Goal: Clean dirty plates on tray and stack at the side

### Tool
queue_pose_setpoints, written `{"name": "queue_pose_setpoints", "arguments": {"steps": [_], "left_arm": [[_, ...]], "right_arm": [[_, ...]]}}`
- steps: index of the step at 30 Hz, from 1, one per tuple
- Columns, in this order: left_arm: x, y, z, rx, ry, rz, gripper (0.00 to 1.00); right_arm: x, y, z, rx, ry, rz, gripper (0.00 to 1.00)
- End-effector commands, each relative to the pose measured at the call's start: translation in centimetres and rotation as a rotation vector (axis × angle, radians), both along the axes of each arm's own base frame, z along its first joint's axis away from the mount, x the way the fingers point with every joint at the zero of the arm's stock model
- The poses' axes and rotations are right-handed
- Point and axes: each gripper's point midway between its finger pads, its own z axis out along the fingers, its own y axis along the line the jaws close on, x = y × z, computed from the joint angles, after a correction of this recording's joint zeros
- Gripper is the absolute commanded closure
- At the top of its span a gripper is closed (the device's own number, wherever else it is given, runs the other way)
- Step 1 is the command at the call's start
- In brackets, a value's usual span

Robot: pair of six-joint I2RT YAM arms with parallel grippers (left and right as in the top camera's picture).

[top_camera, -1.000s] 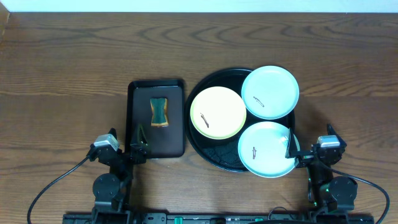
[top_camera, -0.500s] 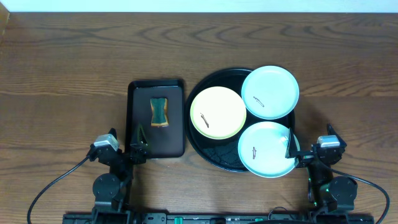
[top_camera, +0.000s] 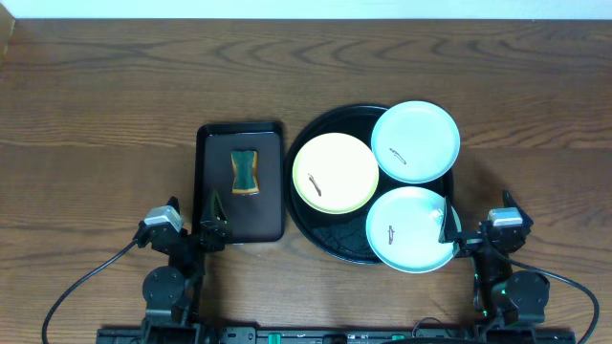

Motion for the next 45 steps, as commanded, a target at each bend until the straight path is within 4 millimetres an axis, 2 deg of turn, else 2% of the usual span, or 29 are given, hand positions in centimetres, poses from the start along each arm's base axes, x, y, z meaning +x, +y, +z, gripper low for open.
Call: {"name": "queue_pose_setpoints", "arguments": {"steps": [1, 11, 14, 18, 20, 23, 26, 28, 31, 33, 37, 41, 45], "left_arm": [[-0.1, 0.3, -1.7, 0.025, 0.055, 0.012, 0.14], [-0.1, 0.3, -1.6, 0.024, 0.054, 0.012, 0.14], [-0.1, -0.3, -1.7, -0.006, 0.055, -0.021, 0.14], [-0.3, -2.3, -1.4, -0.066, 0.049, -0.132, 0.14], [-0.2, -2.2, -1.1, -0.065, 0.036, -0.124, 0.14], [-0.1, -2.4, 0.3, -0.066, -0.019, -0.138, 0.14], [-0.4, -3.0, 1.3, -0.068, -0.028, -0.172, 0.14], [-0.8, -3.9, 2.0, -0.073, -0.018, -0.228, 0.14], [-1.8, -5.0, 3.6, -0.08, -0.004, -0.298, 0.14], [-2.6, -5.0, 5.2, -0.081, 0.011, -0.299, 0.14], [-3.6, -4.9, 9.3, -0.05, 0.039, -0.298, 0.14], [-3.4, -4.7, 12.6, -0.011, 0.184, -0.29, 0.14], [-2.6, -3.4, 12.8, 0.059, 0.522, -0.237, 0.14]], "right_arm": [[0.0, -0.4, -0.1, -0.008, 0.002, -0.017, 0.01], [0.0, -0.5, -0.1, -0.014, 0.003, -0.025, 0.01], [0.0, -0.1, 0.0, 0.045, 0.001, -0.008, 0.01], [-0.3, 2.0, 1.7, 0.146, -0.048, 0.114, 0.01], [-0.4, 2.5, 1.9, 0.165, -0.051, 0.143, 0.01], [-0.5, 2.7, 1.9, 0.185, -0.039, 0.158, 0.01], [-1.0, 3.0, 3.4, 0.231, -0.029, 0.173, 0.01], [-1.6, 3.1, 5.2, 0.234, -0.027, 0.176, 0.01], [-3.0, 2.7, 9.2, 0.232, -0.038, 0.154, 0.01], [-3.9, 1.8, 12.3, 0.23, -0.037, 0.1, 0.01], [-4.0, 1.3, 16.1, 0.201, 0.046, 0.064, 0.01], [-2.2, 1.4, 16.8, 0.203, 0.249, 0.046, 0.01], [-0.6, 1.3, 15.0, 0.168, 0.589, 0.027, 0.01]]}}
